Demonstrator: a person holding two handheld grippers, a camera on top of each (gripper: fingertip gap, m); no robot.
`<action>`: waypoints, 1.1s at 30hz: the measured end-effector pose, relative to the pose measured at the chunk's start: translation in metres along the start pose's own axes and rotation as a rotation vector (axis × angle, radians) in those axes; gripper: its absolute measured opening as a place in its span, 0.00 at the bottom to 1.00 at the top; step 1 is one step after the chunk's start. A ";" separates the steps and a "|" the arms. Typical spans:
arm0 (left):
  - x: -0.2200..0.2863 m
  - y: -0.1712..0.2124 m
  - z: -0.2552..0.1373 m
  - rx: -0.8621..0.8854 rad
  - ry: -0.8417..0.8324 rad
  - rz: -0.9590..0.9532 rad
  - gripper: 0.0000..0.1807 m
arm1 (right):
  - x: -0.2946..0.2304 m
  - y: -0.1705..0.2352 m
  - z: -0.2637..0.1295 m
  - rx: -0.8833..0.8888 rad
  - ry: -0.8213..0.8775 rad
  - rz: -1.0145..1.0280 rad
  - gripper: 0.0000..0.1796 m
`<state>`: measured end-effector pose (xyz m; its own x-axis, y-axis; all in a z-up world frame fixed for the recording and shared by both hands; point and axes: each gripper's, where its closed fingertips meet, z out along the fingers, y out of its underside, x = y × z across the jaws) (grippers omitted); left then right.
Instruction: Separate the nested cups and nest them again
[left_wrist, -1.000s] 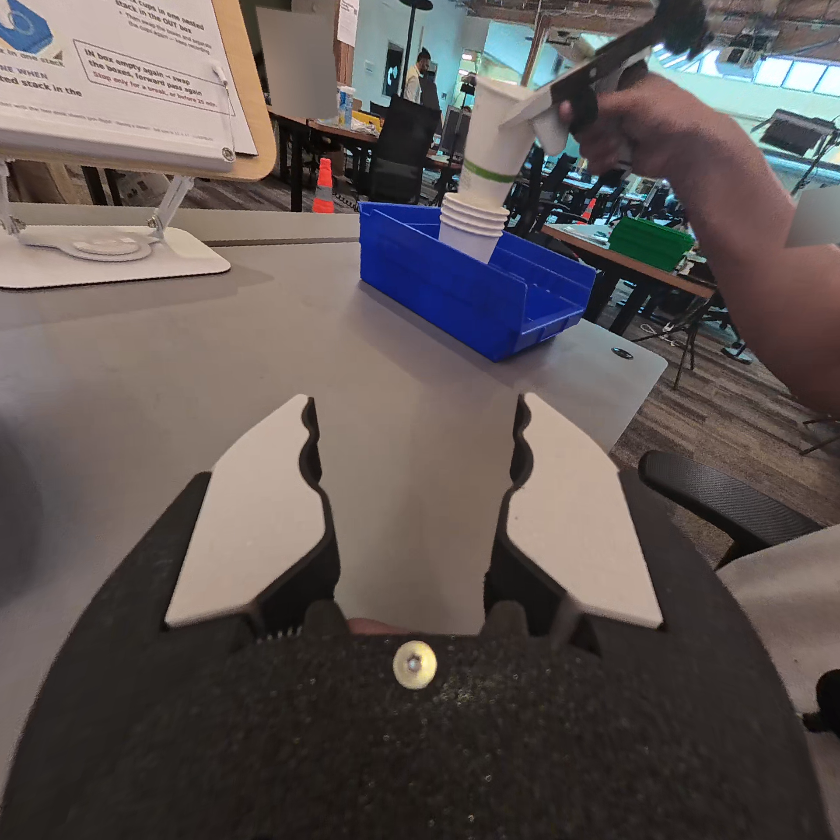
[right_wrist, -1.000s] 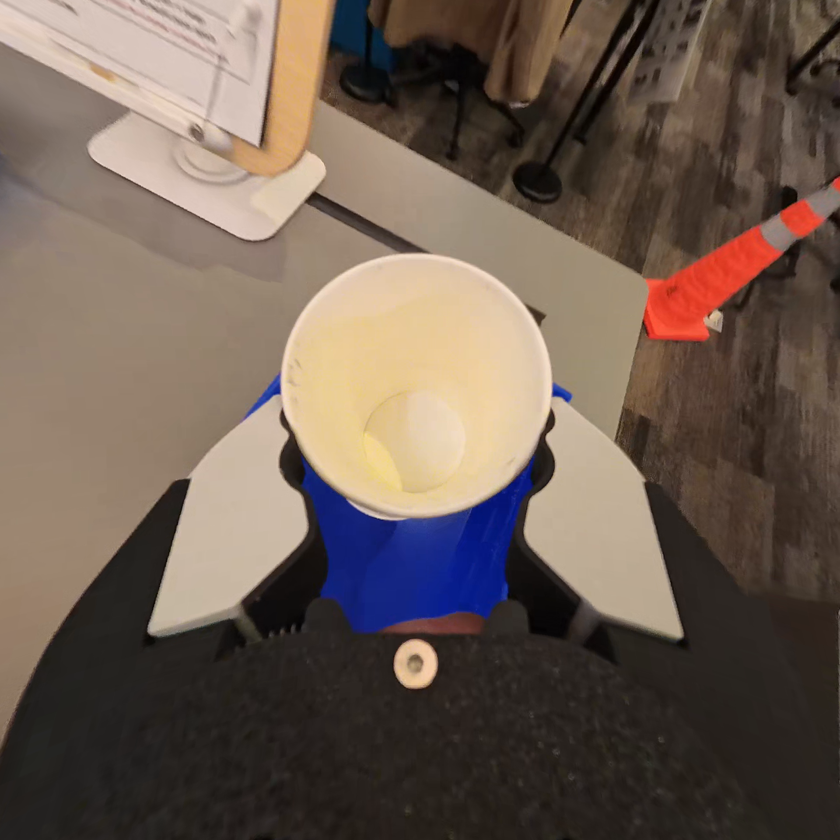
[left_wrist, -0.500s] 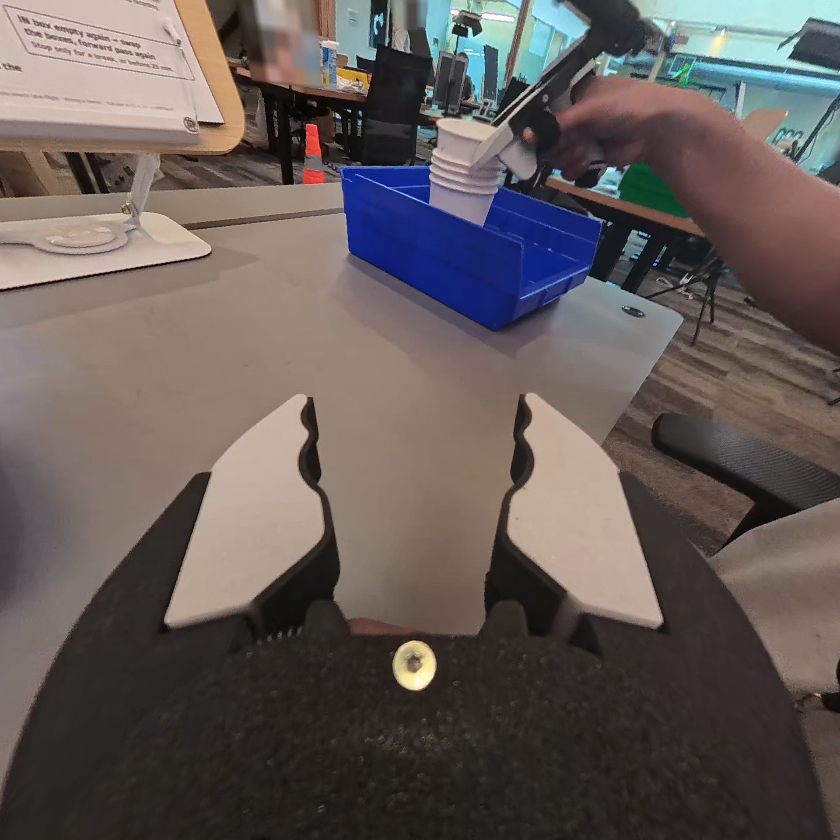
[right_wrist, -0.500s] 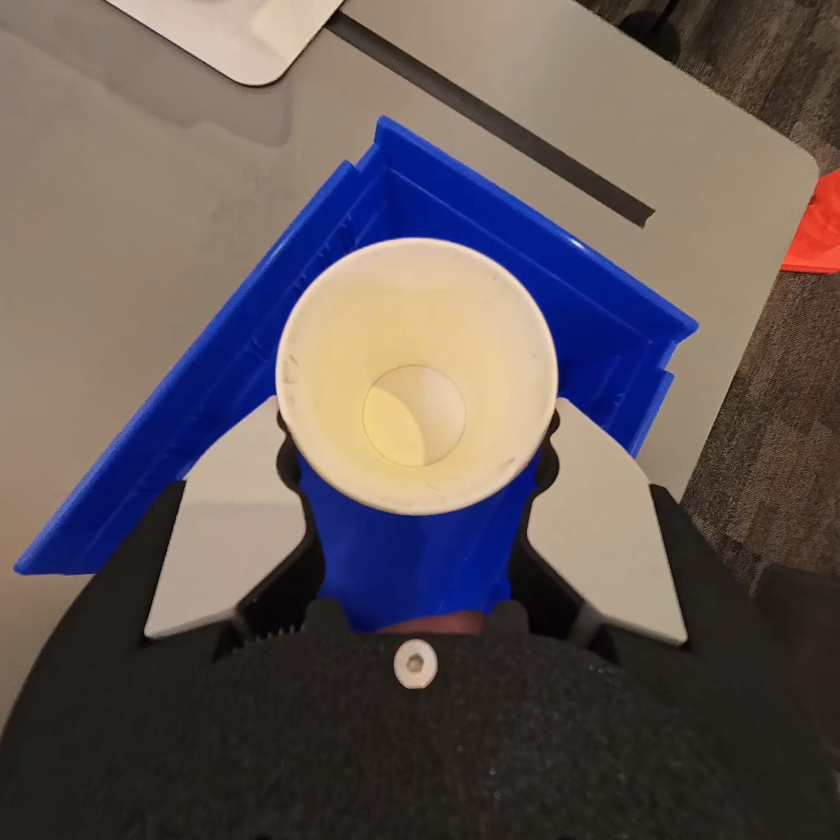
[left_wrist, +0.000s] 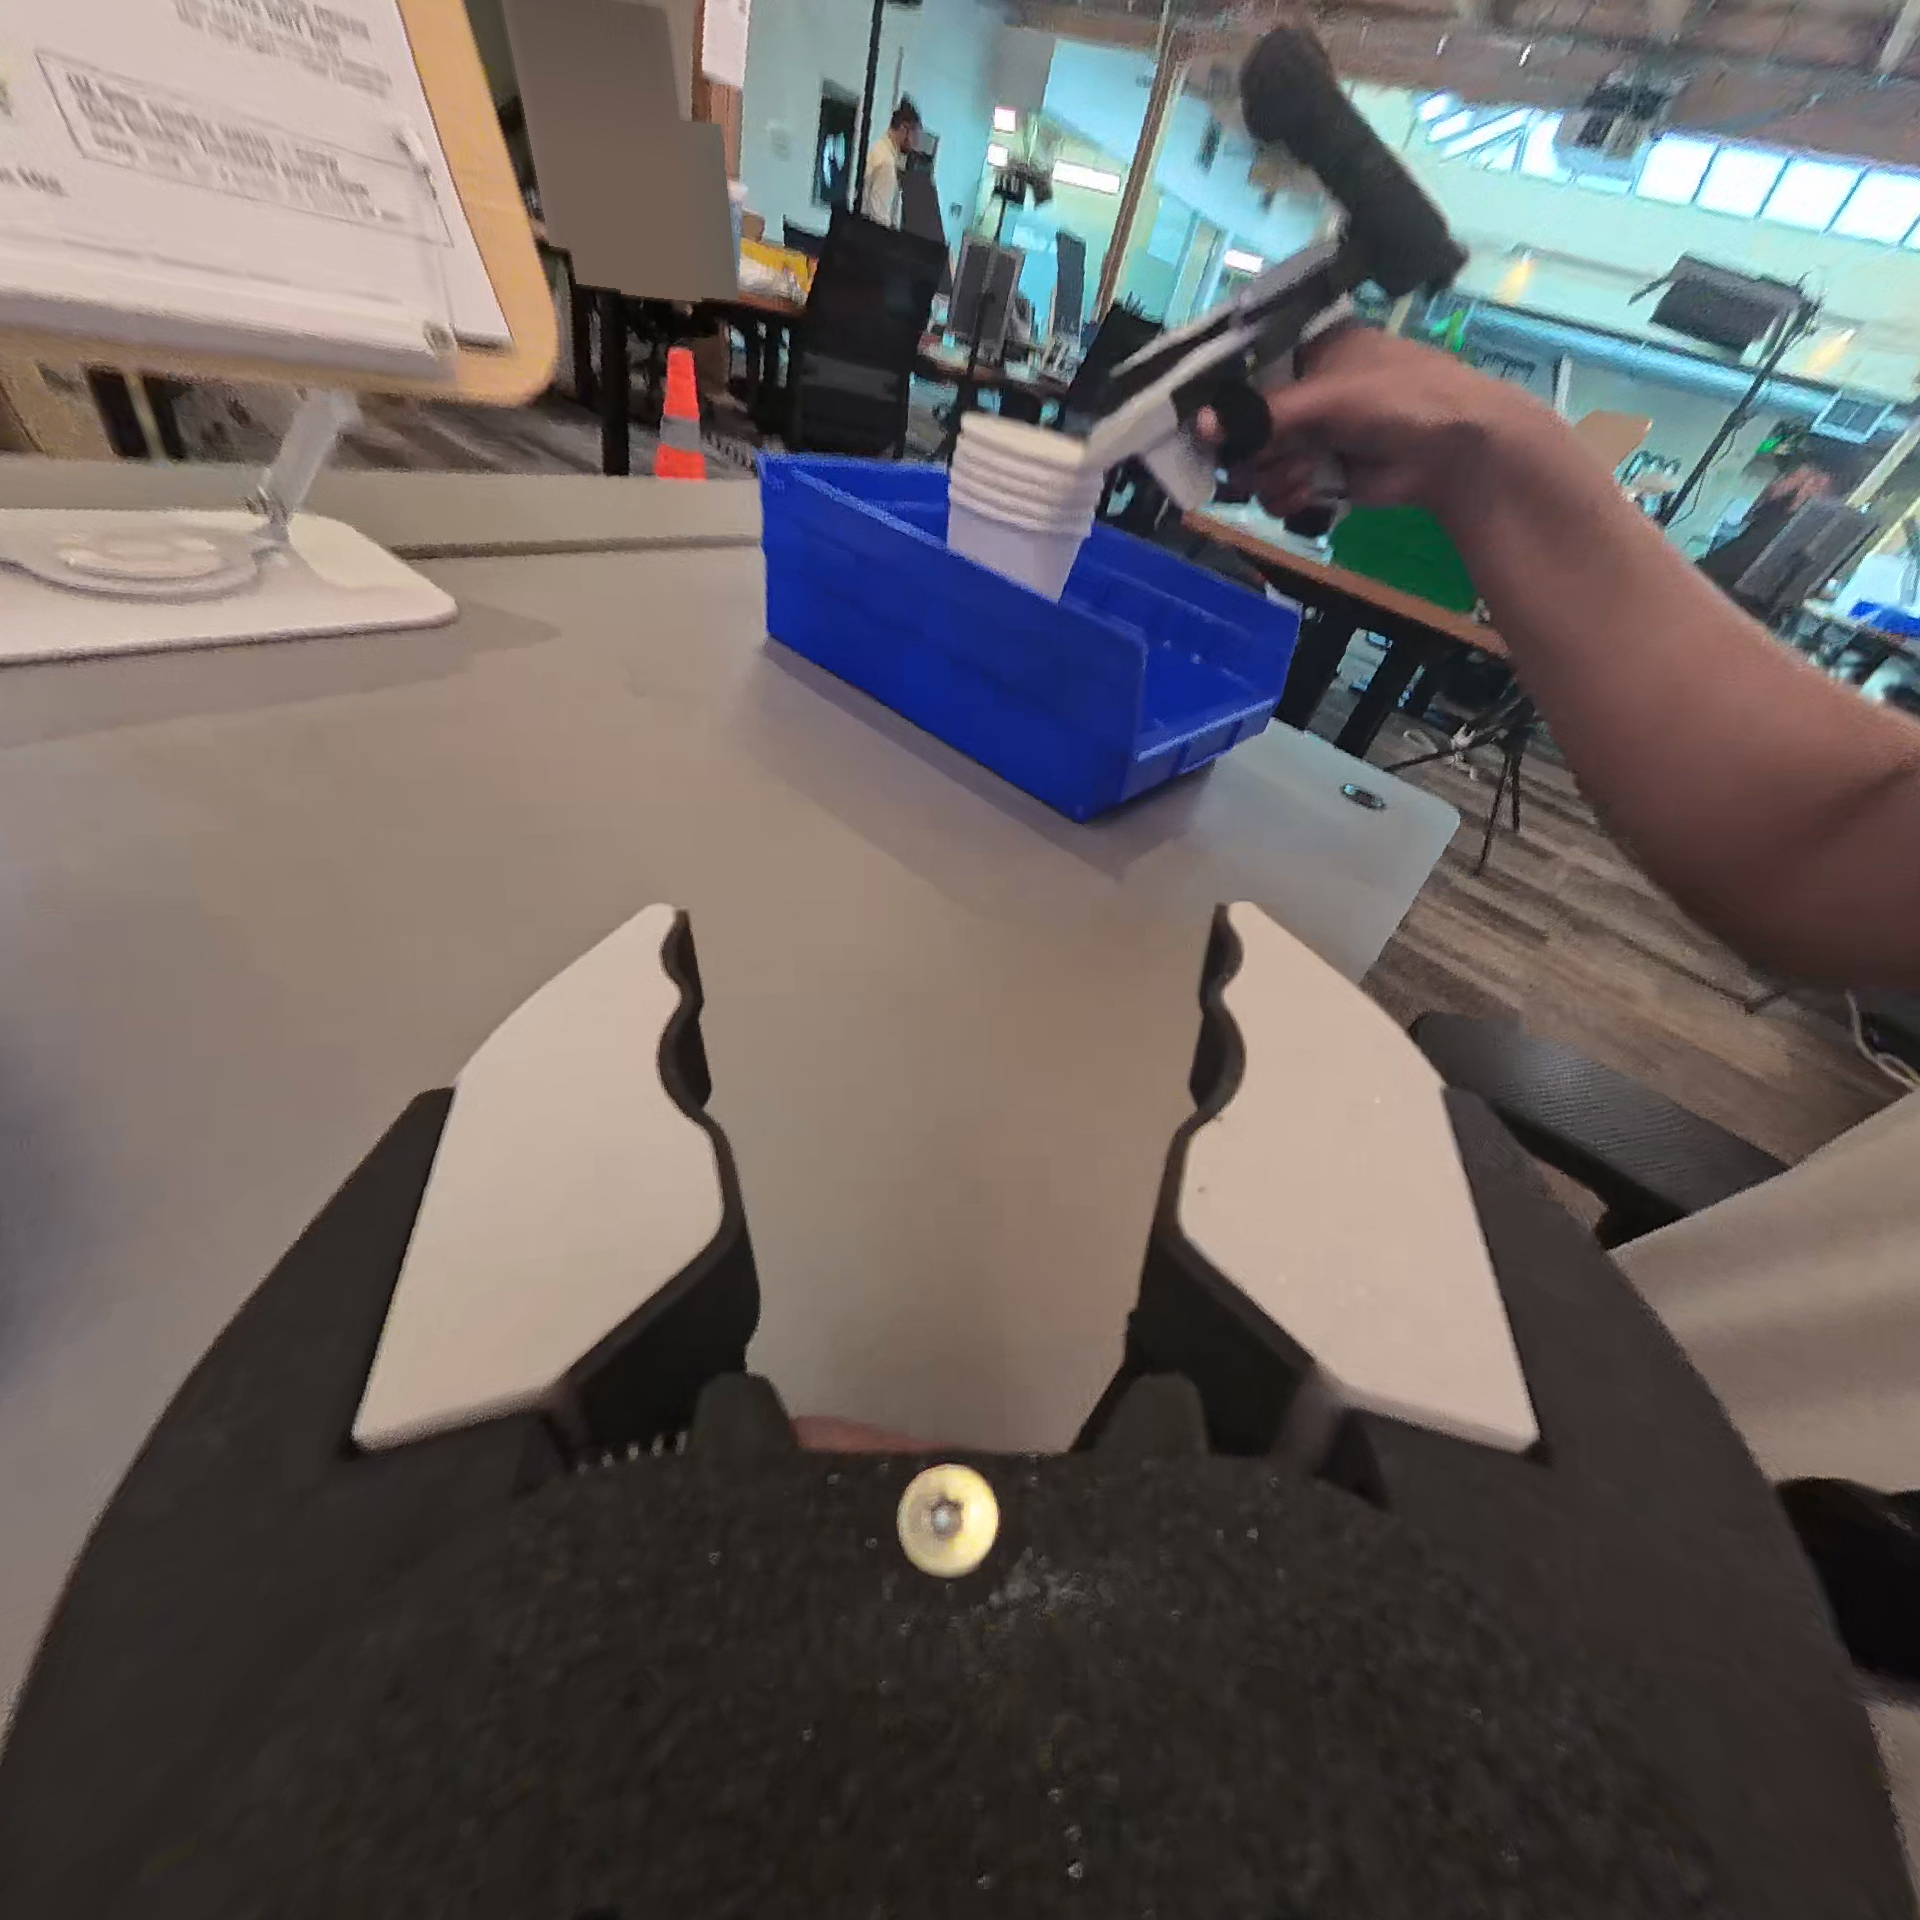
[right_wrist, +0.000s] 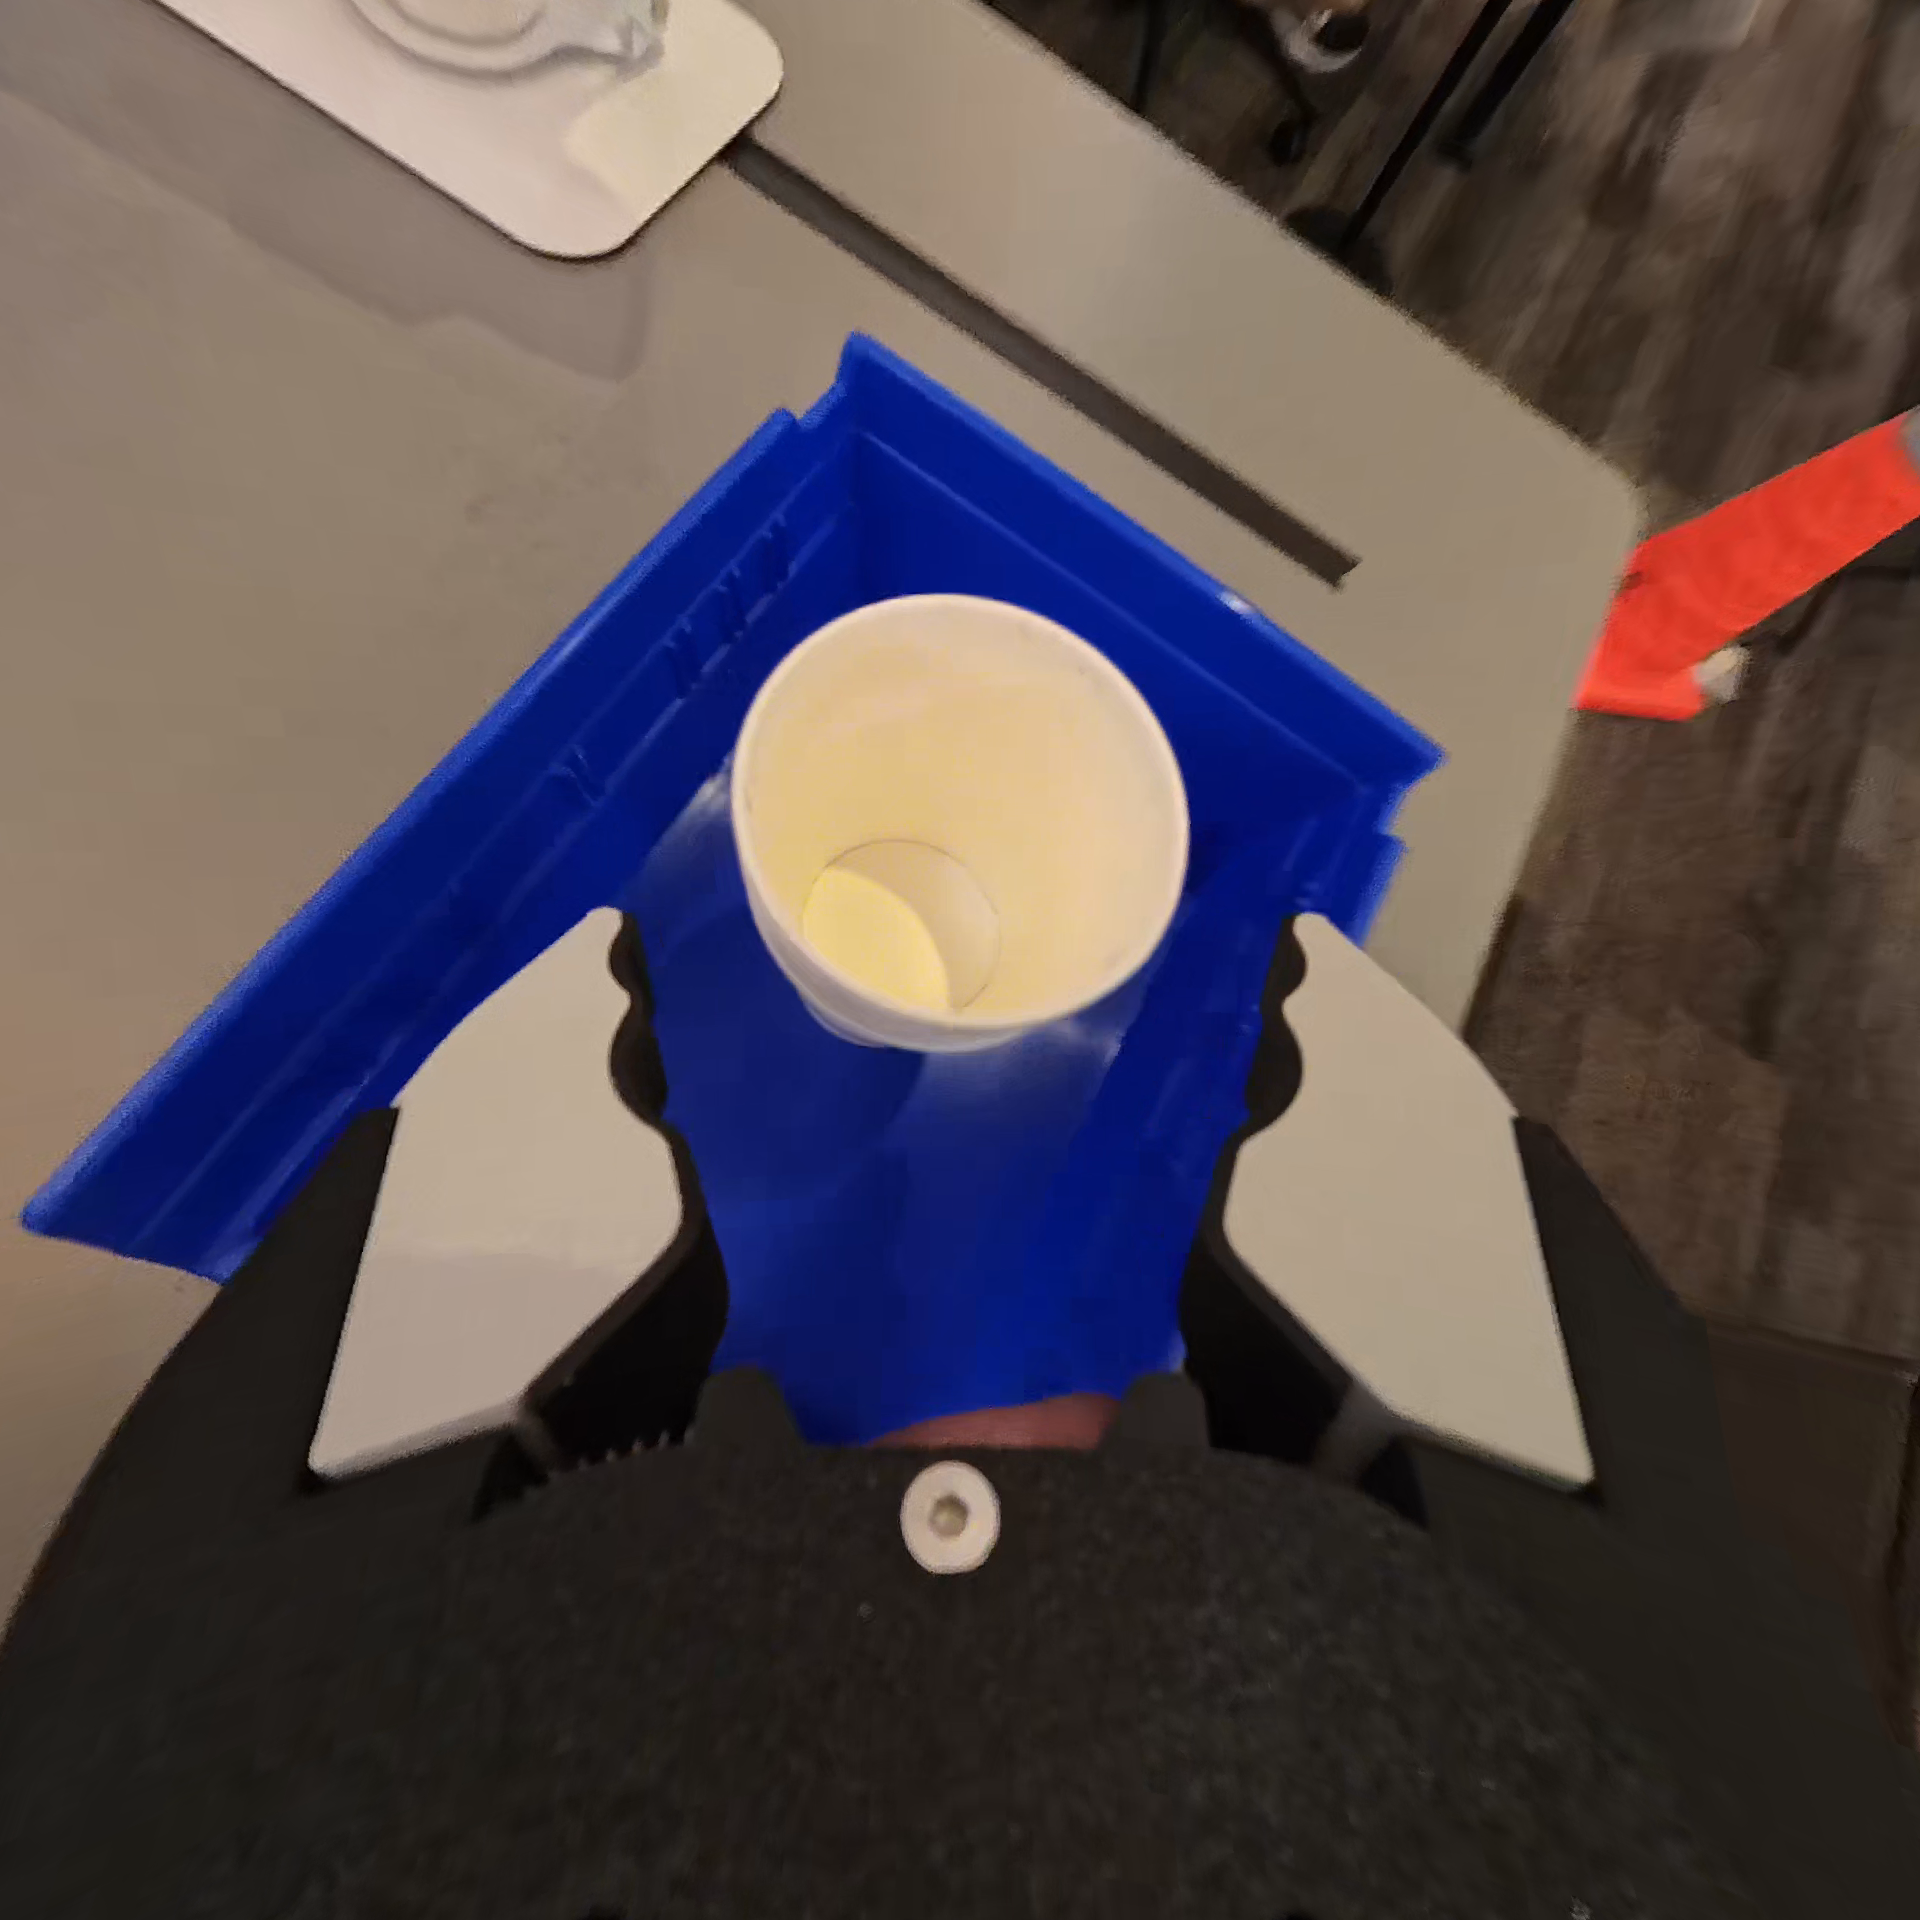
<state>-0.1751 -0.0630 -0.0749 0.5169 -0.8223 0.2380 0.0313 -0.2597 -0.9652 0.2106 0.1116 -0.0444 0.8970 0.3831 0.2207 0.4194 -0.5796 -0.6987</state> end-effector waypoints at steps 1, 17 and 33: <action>-0.004 -0.009 -0.005 0.033 -0.019 0.005 0.50 | -0.002 -0.003 -0.013 0.030 0.051 -0.018 0.62; -0.332 -0.089 -0.073 -0.143 -1.129 0.027 0.55 | -0.372 -0.012 -0.030 0.353 -0.815 0.209 0.49; -0.447 -0.051 -0.051 -0.248 -1.312 -0.200 0.43 | -0.328 0.002 -0.034 0.341 -0.784 0.231 0.46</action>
<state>-0.4512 0.2922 -0.1262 0.9558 0.2911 -0.0416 0.1201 -0.5155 -0.8484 -0.0781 -0.0395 -0.0953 0.5472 0.7388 -0.3934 0.0631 -0.5051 -0.8607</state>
